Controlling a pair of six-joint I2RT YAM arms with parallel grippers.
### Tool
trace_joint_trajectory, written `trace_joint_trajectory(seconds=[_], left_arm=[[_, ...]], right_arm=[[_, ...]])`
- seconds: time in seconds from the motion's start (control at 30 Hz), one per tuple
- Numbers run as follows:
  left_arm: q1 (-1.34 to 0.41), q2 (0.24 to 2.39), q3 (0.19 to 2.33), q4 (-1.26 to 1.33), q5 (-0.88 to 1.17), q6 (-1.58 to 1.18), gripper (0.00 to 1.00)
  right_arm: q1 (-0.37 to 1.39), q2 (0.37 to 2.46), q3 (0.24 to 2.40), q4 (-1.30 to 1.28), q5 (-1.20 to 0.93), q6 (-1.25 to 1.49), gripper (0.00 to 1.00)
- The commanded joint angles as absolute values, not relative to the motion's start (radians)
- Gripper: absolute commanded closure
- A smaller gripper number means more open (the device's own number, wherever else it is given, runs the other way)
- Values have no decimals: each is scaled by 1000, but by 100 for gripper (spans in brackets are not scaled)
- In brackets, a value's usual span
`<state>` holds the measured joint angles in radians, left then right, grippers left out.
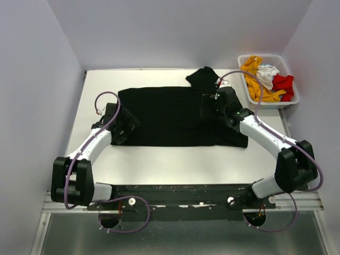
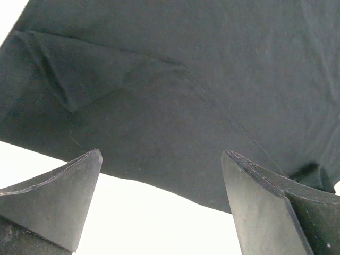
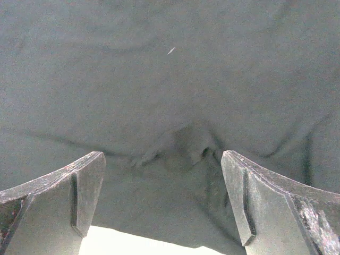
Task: Fold and stack the t-shirts
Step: Fold the flattened tshirt in 1/3 of the way
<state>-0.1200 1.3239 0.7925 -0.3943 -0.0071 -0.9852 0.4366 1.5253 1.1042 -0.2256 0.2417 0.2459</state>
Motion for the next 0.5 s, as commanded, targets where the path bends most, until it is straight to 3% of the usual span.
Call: trace_joint_trajectory(seconds=[0.0,0.23,0.47], left_arm=[[-155,1346,771,-299,84,-921,1],[-155,1498,880,-313,14,-895,1],[-126,1696,1142,-421,-122,-859,1]], right_arm=[[437,1496,943,-195,-61,408,0],[438,1562,923,-160,45,404,0],[434,1768,1096,-145,244,373,0]])
